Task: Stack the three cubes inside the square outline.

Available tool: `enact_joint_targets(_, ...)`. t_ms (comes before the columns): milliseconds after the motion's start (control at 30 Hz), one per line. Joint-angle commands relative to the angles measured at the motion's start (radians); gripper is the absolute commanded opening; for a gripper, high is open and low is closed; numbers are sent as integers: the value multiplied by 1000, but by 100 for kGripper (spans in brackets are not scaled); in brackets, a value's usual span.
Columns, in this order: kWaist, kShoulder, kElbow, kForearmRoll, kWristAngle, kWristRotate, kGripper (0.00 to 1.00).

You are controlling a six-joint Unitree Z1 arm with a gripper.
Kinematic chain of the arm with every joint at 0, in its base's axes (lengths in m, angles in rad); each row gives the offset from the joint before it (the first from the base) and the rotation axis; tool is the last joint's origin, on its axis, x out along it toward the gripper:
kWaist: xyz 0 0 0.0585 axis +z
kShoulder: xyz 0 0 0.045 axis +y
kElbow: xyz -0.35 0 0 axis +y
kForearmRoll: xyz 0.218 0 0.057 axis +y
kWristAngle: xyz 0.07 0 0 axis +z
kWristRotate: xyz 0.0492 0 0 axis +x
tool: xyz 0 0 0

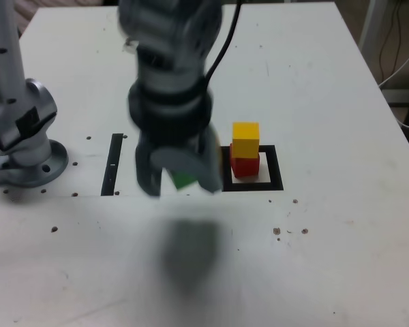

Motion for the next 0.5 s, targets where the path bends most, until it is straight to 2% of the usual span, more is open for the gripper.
enact_joint_targets(0,56,-2,-66,107,25,76,16)
enact_joint_targets(67,103,3,-114,146,42,146,17)
enact_joint_targets(167,173,16,-174,160,57,259,17)
enact_joint_targets(300,246,36,-211,157,54,353,17)
enact_joint_targets(467,292,71,-227,150,40,393,17)
